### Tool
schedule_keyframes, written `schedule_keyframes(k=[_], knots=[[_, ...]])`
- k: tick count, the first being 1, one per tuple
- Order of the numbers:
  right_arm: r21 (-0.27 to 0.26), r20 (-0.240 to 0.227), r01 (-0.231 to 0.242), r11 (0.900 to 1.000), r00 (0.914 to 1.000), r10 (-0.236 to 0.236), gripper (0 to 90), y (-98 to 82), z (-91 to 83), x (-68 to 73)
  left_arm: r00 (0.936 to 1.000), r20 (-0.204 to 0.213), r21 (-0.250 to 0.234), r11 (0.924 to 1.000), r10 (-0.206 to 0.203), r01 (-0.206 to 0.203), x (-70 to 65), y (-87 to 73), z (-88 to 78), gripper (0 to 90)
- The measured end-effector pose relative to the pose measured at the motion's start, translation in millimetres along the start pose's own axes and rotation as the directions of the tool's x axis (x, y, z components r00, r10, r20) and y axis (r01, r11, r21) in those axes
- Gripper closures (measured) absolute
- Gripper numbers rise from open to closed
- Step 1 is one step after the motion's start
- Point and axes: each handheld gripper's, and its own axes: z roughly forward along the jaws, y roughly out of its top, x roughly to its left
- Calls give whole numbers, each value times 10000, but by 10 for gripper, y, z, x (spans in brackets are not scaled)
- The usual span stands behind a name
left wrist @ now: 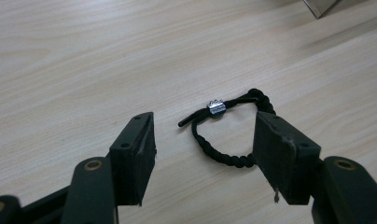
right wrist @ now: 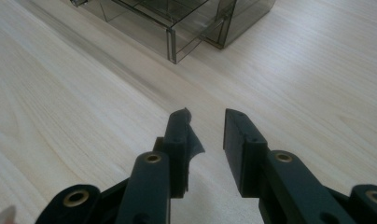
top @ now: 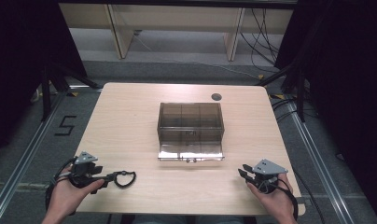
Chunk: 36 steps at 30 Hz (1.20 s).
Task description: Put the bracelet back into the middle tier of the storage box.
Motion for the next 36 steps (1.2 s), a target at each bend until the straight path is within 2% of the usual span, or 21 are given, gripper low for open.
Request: schedule_keyframes(k=[2,4,10,11,13,14,16,18,19,21,22,23,27,28,29,31,32,33,34,35,36], knots=[[-39,7,-69,10000,10000,69,707,1,-2,-3,10000,-17,112,9999,13,-13,-18,37,29,392],[-59,-1,-101,9999,9999,101,699,1,-12,-14,9993,246,832,9961,265,-284,0,108,26,390],[-25,-88,-436,9990,9990,436,687,-15,-22,-8,9987,405,1746,9839,324,-390,26,246,64,385],[-20,-111,-298,9996,9995,298,685,-14,-20,-14,9984,412,2265,9728,394,-477,32,282,63,386],[-56,-133,-204,9998,9997,204,679,-9,-28,-15,9981,599,2483,9682,166,-310,43,306,105,386],[-84,-161,-218,9997,9996,216,677,-7,-31,-13,9982,576,2693,9625,183,-331,48,327,109,386],[-122,-189,-240,9996,9995,238,672,-9,-31,-8,9976,631,2901,9559,296,-467,70,360,143,387],[-66,-198,-197,9998,9996,196,668,-17,-26,-4,9985,506,3074,9509,210,-356,60,389,165,390],[-59,-249,-224,9997,9994,223,667,-21,-23,2,9986,519,3021,9530,99,-251,52,396,184,393],[-109,-255,-205,9997,9995,202,666,-20,-27,6,9986,533,3160,9487,-51,-121,34,412,204,400],[-112,-293,-220,9997,9993,216,665,-16,-31,8,9980,610,3326,9423,182,-375,38,427,223,405],[-133,-289,-215,9997,9994,211,665,-9,-37,7,9983,560,3328,9424,167,-344,25,427,252,415],[-198,-285,-173,9997,9995,167,663,-3,-26,8,9973,580,3785,9234,458,-644,-4,444,353,453],[-131,-353,-262,9996,9990,258,662,-5,-21,14,9973,539,3776,9235,503,-670,-13,449,385,458],[-75,-374,-251,9997,9990,248,660,-9,-14,16,9967,513,3912,9170,628,-779,-17,458,411,466],[-19,-407,-338,9994,9986,337,658,-12,-8,30,9971,433,3929,9166,625,-745,-38,468,450,478],[23,-432,-418,9991,9982,419,657,-12,-8,38,9949,494,4086,9072,881,-1006,-26,480,452,484],[-47,-438,-279,9996,9987,277,657,-12,-4,26,9964,446,4015,9119,728,-846,-41,474,470,488],[-42,-415,-222,9997,9989,220,657,-12,-2,25,9962,447,4036,9109,742,-860,-42,476,489,491],[-55,-436,-222,9997,9988,219,656,-10,-2,27,9950,475,4159,9040,873,-992,-35,484,494,495],[1,-464,-193,9998,9987,193,655,-8,-3,26,9931,487,4102,9044,1067,-1173,-28,491,510,499]])
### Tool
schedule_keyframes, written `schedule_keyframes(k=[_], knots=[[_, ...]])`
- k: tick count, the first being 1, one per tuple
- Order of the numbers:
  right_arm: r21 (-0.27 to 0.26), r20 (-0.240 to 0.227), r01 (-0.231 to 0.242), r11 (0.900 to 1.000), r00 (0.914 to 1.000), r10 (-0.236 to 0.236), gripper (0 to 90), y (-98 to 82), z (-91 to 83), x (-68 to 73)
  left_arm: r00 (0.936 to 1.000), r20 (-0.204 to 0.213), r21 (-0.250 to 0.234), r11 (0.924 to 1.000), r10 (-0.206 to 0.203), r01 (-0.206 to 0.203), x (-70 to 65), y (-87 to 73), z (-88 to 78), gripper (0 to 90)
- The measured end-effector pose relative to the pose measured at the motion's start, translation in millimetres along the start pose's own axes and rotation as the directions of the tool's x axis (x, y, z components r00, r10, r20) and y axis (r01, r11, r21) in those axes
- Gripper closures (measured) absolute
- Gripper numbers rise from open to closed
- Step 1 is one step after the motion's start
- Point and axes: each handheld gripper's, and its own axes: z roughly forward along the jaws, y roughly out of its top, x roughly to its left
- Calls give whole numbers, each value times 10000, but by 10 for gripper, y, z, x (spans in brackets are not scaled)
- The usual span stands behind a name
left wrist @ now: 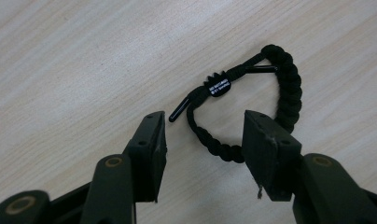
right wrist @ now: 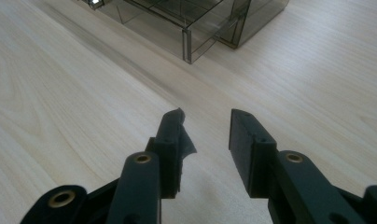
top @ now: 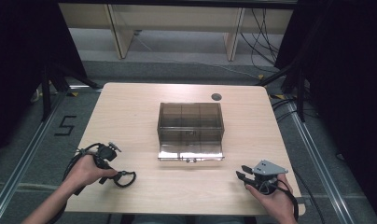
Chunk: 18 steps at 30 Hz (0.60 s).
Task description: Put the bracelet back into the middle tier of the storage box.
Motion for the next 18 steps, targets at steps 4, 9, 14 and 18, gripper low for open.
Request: schedule_keyframes(k=[4,9,14,18], knots=[[-40,-12,-61,10000,10000,61,654,-1,4,0,9994,-60,45,9994,347,-347,1,64,27,509],[-7,-71,-103,9999,9999,103,652,1,5,3,9965,-161,159,9965,819,-816,-9,152,52,525],[59,-126,-280,9996,9995,281,651,-4,7,15,9834,-261,430,9831,1793,-1781,-11,213,89,539],[36,-148,-260,9997,9996,261,651,-3,10,11,9734,-211,597,9722,2280,-2264,-35,233,124,551]])
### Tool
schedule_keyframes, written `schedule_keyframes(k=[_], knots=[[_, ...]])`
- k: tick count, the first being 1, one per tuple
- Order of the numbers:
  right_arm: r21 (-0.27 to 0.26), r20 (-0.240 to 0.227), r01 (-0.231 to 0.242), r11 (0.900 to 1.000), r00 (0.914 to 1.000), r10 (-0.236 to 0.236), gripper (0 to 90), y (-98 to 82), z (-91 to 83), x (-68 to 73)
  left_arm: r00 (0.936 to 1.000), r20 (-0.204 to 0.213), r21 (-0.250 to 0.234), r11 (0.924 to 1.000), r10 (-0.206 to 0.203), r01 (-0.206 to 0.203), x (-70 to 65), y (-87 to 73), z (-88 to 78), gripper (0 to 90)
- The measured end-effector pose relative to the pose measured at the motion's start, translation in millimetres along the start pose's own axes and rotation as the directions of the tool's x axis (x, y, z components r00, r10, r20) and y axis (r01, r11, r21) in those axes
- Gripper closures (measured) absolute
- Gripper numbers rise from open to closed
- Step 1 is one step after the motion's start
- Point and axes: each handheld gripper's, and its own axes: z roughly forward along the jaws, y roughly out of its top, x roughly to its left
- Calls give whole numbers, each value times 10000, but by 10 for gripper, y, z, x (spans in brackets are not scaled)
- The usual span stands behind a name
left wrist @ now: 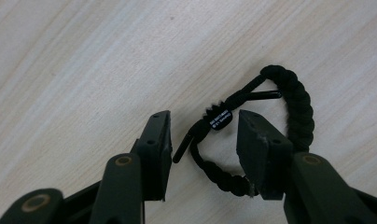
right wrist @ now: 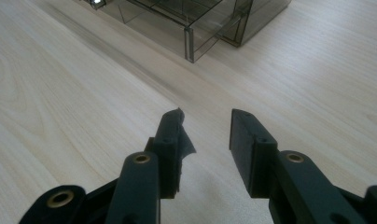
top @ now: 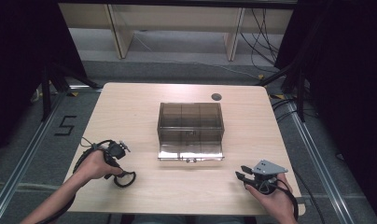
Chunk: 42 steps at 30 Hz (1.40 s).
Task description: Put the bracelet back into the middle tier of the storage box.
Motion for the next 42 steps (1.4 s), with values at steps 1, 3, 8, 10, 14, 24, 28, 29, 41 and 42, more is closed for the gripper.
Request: schedule_keyframes(k=[1,3,8,10,14,24,28,29,41,42], knots=[[-5,-3,-17,10000,10000,17,650,0,-1,1,9999,-17,105,9999,120,-120,-10,7,5,554],[0,-29,-34,10000,10000,34,651,-1,2,1,9998,-7,150,9997,196,-196,-23,11,21,561],[76,-78,-106,9999,9999,106,649,-3,9,5,9976,-140,271,9973,683,-679,-34,24,54,588],[84,-93,-106,9999,9999,107,647,-7,13,0,9972,-305,232,9974,686,-679,-50,29,78,595],[87,-91,19,10000,10000,-18,648,-10,19,-17,9956,-258,282,9956,904,-897,-55,44,93,602],[-13,-76,77,10000,9999,-77,647,-18,25,-28,9947,15,528,9933,1031,-1030,-99,82,96,723],[45,-142,-26,10000,9999,27,647,-22,24,-28,9967,47,515,9954,809,-810,-105,89,104,758],[55,-138,-18,10000,9999,19,647,-23,24,-30,9969,59,576,9952,785,-787,-102,92,100,761],[57,-126,-25,10000,9999,26,647,-22,23,-29,9989,385,481,9985,251,-269,-121,67,94,769],[67,-126,-19,10000,9999,20,646,-23,26,-30,9989,469,542,9985,-61,35,-151,58,78,769]])
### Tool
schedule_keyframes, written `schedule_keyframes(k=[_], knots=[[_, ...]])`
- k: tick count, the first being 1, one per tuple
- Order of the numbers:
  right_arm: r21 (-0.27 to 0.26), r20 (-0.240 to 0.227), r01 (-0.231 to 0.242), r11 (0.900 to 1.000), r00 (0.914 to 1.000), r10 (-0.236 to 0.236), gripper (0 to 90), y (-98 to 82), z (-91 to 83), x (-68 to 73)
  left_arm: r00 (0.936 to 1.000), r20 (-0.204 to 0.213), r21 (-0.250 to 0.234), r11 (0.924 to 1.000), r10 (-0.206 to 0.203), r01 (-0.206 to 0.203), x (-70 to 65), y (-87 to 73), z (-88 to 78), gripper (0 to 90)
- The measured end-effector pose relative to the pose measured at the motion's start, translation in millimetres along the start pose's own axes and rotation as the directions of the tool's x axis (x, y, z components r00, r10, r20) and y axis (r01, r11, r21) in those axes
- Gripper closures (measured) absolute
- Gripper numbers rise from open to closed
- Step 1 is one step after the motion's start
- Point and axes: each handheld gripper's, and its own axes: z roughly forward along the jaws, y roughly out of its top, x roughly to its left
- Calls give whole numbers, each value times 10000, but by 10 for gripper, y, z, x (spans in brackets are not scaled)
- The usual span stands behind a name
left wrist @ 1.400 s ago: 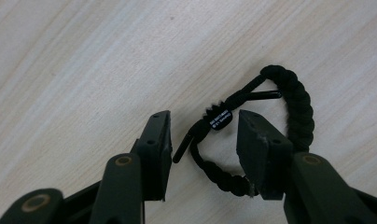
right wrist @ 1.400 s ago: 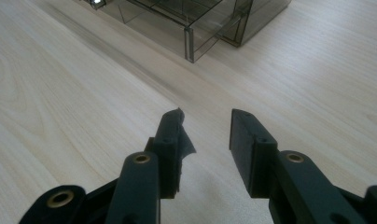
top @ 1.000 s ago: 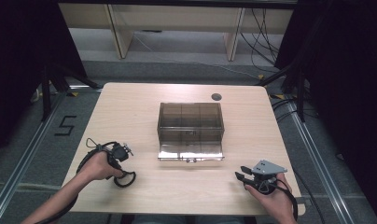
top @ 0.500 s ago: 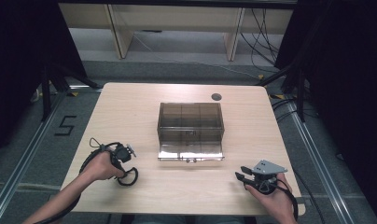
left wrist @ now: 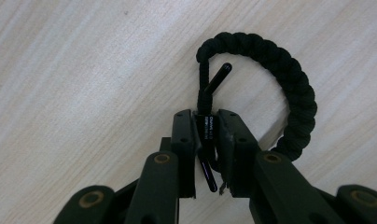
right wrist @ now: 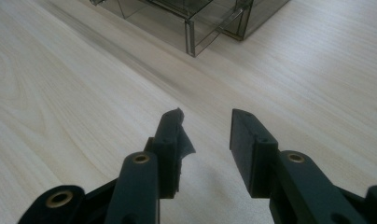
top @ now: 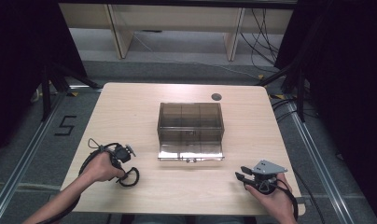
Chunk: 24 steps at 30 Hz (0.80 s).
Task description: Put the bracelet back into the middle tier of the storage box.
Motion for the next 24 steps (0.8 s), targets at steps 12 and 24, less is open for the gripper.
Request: schedule_keyframes(k=[12,24], knots=[[36,-11,-54,10000,10000,54,644,-4,9,-2,9990,6,-246,9987,443,-443,-47,39,-129,769],[40,3,-88,10000,10000,88,639,-9,11,-6,9977,240,-753,9953,634,-614,-161,105,-231,769]])
